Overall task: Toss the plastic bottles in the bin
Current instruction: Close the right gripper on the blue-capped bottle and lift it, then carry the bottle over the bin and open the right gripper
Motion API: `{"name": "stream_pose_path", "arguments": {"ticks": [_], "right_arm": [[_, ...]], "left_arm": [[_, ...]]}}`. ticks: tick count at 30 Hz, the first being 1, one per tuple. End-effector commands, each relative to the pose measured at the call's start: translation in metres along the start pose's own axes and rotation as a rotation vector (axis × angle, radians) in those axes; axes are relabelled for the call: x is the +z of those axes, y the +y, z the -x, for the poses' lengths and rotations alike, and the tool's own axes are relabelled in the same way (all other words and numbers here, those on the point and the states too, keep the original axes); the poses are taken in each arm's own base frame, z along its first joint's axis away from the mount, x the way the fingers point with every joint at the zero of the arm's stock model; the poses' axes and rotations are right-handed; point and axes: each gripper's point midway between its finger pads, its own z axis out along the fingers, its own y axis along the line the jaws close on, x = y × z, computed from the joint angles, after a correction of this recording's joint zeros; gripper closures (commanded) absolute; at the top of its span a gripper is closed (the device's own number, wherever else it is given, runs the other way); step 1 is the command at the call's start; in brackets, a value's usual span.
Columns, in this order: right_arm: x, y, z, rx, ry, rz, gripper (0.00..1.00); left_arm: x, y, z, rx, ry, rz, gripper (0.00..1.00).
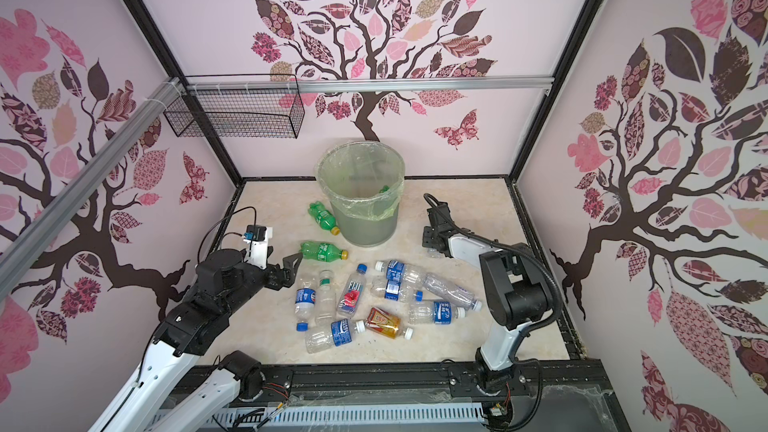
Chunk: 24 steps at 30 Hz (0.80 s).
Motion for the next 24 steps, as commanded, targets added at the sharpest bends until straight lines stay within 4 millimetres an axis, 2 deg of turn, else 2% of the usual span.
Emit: {"name": "stream_pose_path", "arguments": {"ticks": [1,7,11,14,17,24], "right_arm": [[-0.044,0.004,0.03,-0.014,-0.104,0.044,0.51],[-0.112,0.012,0.05,0.014,-0.259,0.168,0.52],[-0.159,0.025,0.057,0.007,-0.342,0.305,0.53],[-0.189,0.027,0.059,0.024,-0.383,0.361,0.53],[-0.214,0.033,0.058,0.024,-0.424,0.435,0.53],[-0.251,0.042,0.048,-0.027,-0.502,0.563,0.52]], "left_arm": [[0.002,0.0,-0.004,-0.008,0.005,-0.002,0.11],[0.0,0.005,-0.002,0.0,-0.002,0.022,0.11],[0.0,0.009,-0.001,-0.008,-0.005,0.035,0.11],[0.0,0.01,-0.002,-0.01,-0.006,0.036,0.11],[-0.001,0.011,-0.001,-0.013,-0.009,0.039,0.11],[0.0,0.02,-0.002,-0.033,-0.004,0.077,0.1]]}}
